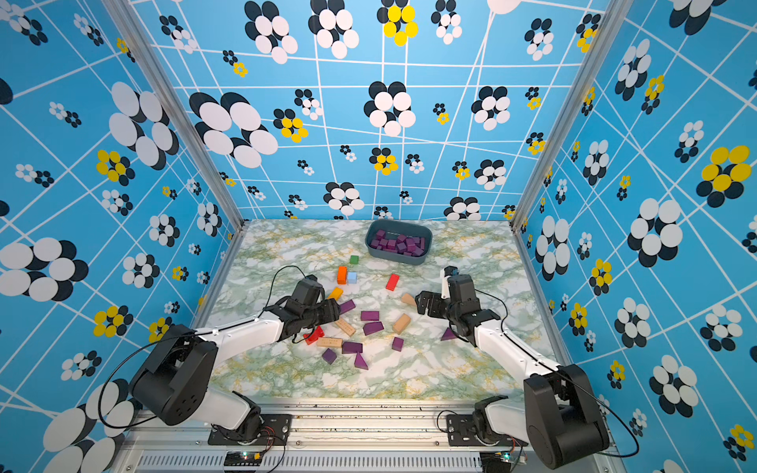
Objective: Pick purple bricks into the storage bin
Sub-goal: Pick up the building block from the center of the board.
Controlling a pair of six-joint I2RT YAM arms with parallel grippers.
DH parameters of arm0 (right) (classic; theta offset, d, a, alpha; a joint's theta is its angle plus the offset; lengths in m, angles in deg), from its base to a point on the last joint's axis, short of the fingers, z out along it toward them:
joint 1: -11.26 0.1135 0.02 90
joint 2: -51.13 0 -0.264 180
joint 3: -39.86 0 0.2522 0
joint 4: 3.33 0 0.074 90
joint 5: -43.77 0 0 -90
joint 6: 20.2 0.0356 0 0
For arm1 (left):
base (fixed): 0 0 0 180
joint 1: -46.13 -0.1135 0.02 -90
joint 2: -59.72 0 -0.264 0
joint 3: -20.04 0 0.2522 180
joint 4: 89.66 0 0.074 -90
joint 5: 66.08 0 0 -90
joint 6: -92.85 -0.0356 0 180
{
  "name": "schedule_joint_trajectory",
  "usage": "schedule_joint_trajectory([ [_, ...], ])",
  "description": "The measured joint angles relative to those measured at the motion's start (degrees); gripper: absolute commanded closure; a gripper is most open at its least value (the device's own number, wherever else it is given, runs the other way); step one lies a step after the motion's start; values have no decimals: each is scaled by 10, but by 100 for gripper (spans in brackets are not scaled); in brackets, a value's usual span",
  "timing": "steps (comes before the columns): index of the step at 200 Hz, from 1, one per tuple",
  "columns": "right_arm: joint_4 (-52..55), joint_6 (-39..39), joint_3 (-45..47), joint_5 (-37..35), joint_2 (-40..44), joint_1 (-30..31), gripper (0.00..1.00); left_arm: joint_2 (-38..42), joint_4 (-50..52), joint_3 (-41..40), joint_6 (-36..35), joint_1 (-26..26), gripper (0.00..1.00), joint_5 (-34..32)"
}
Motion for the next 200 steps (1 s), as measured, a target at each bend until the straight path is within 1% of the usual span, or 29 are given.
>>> schedule_joint_trajectory([
  [18,-7,3,10,3,0,0,1,-7,5,5,8,1,38,-5],
  [41,-28,9,20,7,0,0,1,-11,14,9,10,6,39,-10],
  [77,-47,18,35,17,0,0,1,-14,27,20,8,24,39,-26],
  [89,-49,20,37,20,0,0,1,-15,30,23,8,28,37,-30],
  [112,-59,22,37,27,0,0,1,-24,38,33,8,32,36,-33],
  [118,-60,23,37,28,0,0,1,-28,39,36,8,32,38,-33],
  [140,-62,24,38,28,0,0,1,-38,46,42,4,33,48,-38],
  [165,-65,26,38,29,0,0,1,-45,57,49,-4,35,49,-47],
  [178,-67,28,38,30,0,0,1,-48,62,53,-8,35,51,-51],
  [189,-69,28,38,30,0,0,1,-50,66,57,-12,35,55,-54],
  [200,-69,29,38,30,0,0,1,-52,68,60,-18,35,56,-58],
])
